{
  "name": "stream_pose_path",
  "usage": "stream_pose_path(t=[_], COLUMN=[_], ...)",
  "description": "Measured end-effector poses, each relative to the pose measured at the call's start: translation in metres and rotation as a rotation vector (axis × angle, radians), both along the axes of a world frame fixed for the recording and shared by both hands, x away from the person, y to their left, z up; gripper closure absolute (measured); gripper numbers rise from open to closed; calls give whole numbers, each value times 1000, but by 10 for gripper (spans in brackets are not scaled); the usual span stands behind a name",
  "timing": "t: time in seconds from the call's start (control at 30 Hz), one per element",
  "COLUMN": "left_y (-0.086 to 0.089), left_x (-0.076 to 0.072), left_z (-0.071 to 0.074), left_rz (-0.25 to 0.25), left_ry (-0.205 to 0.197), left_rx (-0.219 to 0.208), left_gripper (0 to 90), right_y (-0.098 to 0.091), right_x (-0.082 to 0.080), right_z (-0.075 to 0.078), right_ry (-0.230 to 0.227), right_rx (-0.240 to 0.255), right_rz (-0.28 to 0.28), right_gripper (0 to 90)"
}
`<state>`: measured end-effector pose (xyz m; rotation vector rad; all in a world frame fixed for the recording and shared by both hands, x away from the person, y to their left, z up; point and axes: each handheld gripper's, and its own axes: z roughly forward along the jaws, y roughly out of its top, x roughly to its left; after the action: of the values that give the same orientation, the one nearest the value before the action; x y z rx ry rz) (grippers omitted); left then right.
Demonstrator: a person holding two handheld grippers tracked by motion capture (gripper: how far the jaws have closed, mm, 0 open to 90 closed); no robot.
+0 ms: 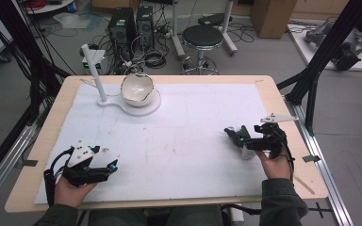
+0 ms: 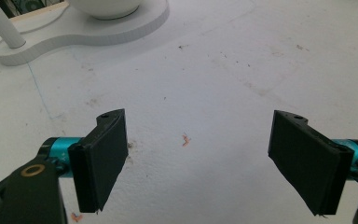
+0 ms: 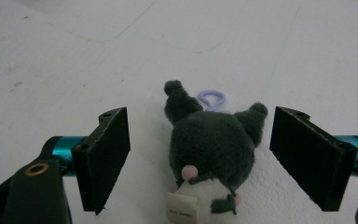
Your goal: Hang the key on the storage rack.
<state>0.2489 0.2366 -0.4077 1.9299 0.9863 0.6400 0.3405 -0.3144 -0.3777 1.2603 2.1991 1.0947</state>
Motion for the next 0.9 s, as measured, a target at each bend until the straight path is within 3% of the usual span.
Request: stream_pose_path(t=[0.9], left_y=[-1], left_x=[0], left_z=[-2], left_rz=[-1], left_ry=[4], left_rx=[0], left_gripper=[201], right_y=[-5], right_x=[6], right_z=[-28], right_ry=[84], right_rx=[-50], right_rz=[-39], right_gripper=[263])
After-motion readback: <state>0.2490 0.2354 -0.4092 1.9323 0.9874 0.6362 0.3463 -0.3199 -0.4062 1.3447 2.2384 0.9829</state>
